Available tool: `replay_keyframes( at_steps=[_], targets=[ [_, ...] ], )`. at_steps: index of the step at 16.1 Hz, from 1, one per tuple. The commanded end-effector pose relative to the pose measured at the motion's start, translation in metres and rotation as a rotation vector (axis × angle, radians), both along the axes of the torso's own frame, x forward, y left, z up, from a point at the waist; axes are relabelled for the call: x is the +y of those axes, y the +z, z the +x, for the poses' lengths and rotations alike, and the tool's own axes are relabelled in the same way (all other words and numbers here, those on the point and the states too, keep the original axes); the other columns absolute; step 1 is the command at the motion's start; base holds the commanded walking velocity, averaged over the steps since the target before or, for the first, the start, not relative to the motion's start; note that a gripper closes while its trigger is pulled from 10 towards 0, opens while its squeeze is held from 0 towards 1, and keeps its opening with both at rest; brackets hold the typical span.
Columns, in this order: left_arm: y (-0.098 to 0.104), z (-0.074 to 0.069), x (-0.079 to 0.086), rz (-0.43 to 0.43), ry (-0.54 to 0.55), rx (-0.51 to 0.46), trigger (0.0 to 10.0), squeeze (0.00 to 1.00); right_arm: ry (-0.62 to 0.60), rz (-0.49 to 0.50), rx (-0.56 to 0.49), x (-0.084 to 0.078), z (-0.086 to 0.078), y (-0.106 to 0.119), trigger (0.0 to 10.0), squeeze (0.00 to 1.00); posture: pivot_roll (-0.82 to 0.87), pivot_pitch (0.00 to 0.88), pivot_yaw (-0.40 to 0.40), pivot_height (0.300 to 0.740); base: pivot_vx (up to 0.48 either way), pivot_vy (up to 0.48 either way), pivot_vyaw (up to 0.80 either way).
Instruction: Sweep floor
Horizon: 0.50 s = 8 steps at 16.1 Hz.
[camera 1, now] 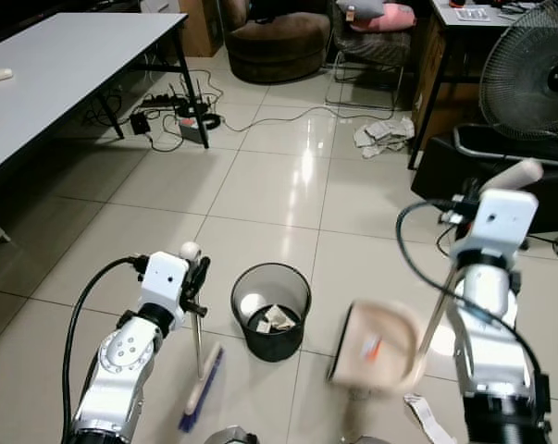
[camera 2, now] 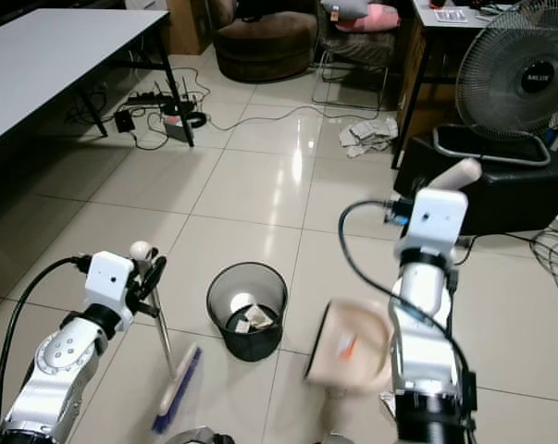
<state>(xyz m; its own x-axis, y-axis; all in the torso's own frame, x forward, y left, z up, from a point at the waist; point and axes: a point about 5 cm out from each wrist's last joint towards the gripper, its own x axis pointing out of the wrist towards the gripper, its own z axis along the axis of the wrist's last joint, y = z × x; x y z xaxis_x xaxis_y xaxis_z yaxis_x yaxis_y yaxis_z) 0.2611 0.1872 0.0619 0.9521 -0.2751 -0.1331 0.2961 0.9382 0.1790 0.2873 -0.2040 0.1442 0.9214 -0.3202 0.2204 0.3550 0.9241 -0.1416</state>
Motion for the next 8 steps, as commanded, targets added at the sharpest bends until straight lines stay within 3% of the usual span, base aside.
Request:
replay_keyframes(
  at_steps=[1, 3, 8],
  targets=[
    [0.013, 0.004, -0.001, 0.006, -0.01, -0.052, 10.0, 0.0, 0.042, -0.002, -0.038, 0.007, -0.001, 0.009, 10.0, 0.0, -0.01, 0.036, 0.084, 0.74, 0.0, 0.0, 0.0],
    [0.013, 0.004, -0.002, -0.002, -0.008, -0.054, 10.0, 0.0, 0.079, 0.009, -0.023, 0.013, -0.003, 0.005, 10.0, 0.0, -0.01, 0.037, 0.08, 0.74, 0.0, 0.0, 0.0],
    [0.01, 0.002, -0.004, -0.012, -0.009, -0.051, 10.0, 0.0, 0.158, 0.047, -0.014, 0.024, -0.001, 0.003, 10.0, 0.0, -0.01, 0.002, 0.084, 0.74, -0.256, 0.0, 0.0]
  ],
)
